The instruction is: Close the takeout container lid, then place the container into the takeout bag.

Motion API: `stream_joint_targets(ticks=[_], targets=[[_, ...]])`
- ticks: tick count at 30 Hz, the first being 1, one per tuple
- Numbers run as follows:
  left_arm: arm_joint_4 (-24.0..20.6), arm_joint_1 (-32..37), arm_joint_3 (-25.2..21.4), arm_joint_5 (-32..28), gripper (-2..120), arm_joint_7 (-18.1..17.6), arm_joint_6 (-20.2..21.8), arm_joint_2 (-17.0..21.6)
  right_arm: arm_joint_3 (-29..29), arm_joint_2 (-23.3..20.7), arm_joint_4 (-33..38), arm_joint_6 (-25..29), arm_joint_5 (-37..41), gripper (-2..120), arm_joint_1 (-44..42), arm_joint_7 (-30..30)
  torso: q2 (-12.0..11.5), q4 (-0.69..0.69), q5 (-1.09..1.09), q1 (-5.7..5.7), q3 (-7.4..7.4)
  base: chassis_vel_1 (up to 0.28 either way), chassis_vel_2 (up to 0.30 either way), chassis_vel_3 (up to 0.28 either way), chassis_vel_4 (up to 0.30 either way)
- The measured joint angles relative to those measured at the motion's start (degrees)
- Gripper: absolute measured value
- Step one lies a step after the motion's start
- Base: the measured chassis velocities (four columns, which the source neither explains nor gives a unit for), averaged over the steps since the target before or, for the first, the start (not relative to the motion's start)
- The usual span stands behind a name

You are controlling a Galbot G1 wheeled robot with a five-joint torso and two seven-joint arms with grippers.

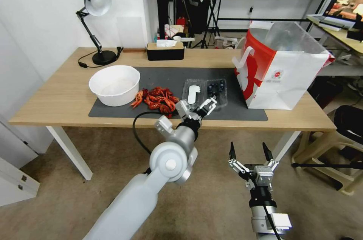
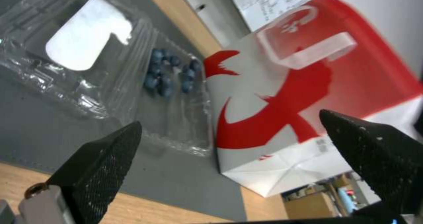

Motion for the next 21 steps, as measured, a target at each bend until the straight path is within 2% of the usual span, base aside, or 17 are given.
stream_joint_targets(ticks=[5,13,21], targets=[[4.12,-1.75,-0.18,-0.71,100,-3.13,0.86,-3.06,0.22,-0.01,-0.25,0.08,-0.09,100,-0.01,0.69,0.00,0.00,0.00,-0.01,0.00,0.000,0.000,0.000,0.000],[8.13,-3.29,0.07,-0.83,100,-4.77,1.18,-5.87,0.42,0.03,-0.14,0.22,-0.48,100,-0.18,0.98,0.00,0.00,0.00,-0.01,-0.01,0.000,0.000,0.000,0.000],[10.23,-3.82,0.02,-0.82,100,-5.24,1.16,-6.49,0.76,0.37,-0.06,0.85,-0.68,100,-0.34,1.02,0.00,0.00,-0.01,0.00,-0.01,0.000,0.000,0.000,0.000]])
